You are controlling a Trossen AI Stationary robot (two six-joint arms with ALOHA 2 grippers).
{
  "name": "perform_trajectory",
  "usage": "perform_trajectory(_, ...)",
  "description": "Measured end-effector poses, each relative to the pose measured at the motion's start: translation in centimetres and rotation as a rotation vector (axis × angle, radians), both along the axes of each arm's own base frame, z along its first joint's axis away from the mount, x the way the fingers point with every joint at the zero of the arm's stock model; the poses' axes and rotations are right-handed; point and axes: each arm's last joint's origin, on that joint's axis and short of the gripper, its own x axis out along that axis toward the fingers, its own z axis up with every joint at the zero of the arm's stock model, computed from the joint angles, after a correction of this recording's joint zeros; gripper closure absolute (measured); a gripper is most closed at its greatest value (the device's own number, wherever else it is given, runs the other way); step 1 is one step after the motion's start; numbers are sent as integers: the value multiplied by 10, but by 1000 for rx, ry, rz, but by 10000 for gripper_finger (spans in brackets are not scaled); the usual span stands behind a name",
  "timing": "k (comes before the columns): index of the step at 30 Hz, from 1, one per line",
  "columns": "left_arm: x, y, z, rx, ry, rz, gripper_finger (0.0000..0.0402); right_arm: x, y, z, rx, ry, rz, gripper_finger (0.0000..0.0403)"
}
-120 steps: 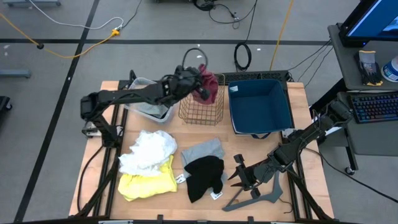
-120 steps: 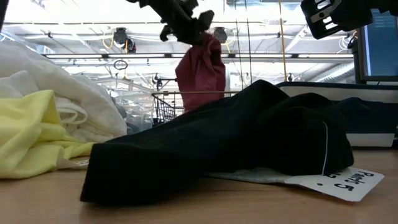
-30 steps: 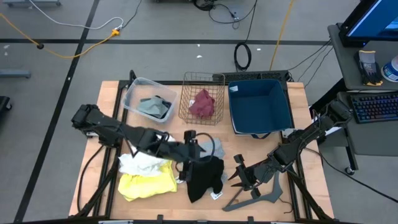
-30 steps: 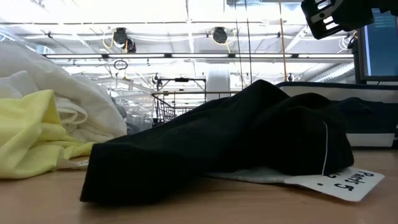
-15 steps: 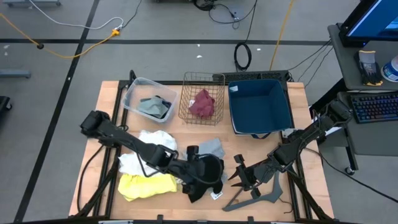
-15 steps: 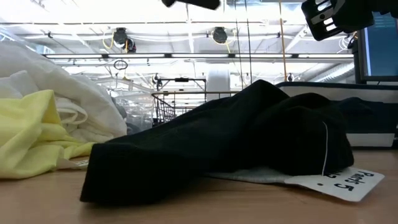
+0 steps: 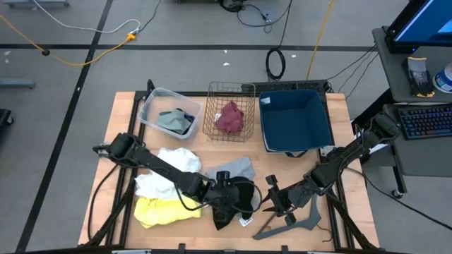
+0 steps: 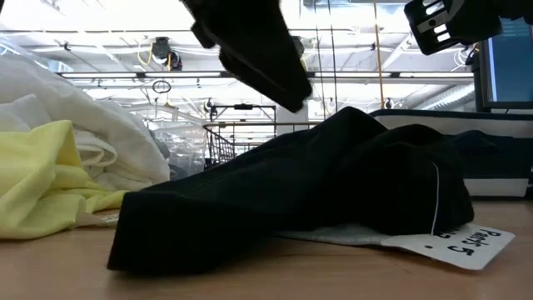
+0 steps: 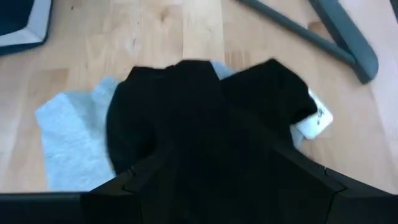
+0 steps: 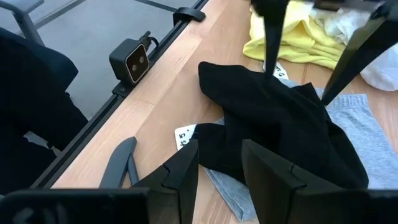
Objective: Pick & Place Cloths
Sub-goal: Put the black shorts into the mesh basket
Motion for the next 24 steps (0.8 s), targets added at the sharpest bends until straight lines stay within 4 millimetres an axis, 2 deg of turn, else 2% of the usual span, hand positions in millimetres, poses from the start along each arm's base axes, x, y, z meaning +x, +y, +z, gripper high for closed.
perform_trajectory(20, 16, 20, -40, -63, 92, 139, 156, 0, 0, 0, 1, -1, 0, 287)
perform_trajectory(24, 17, 21, -39, -70, 90, 139, 181, 0, 0, 0, 1, -1, 0, 287)
